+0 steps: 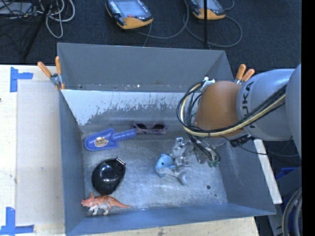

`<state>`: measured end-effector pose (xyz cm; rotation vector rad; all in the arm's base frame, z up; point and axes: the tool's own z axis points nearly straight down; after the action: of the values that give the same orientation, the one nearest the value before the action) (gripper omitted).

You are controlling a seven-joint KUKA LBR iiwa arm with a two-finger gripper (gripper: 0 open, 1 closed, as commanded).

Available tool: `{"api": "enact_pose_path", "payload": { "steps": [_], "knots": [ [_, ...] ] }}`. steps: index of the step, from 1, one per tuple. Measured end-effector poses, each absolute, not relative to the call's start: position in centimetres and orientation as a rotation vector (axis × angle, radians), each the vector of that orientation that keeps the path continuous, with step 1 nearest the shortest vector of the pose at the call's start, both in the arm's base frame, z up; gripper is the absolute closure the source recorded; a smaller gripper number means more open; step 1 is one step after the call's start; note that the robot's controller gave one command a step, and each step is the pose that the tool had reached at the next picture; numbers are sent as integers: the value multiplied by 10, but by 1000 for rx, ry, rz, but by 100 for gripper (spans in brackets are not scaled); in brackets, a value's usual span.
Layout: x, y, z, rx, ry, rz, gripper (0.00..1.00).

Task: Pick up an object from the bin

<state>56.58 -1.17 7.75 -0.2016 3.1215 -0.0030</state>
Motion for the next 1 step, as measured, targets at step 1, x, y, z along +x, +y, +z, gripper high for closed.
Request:
{"api": "enact_pose_path", "payload": {
  "steps": [1],
  "knots": [
    [564,-11,82,-205,3128,-2,100]
  ]
}}
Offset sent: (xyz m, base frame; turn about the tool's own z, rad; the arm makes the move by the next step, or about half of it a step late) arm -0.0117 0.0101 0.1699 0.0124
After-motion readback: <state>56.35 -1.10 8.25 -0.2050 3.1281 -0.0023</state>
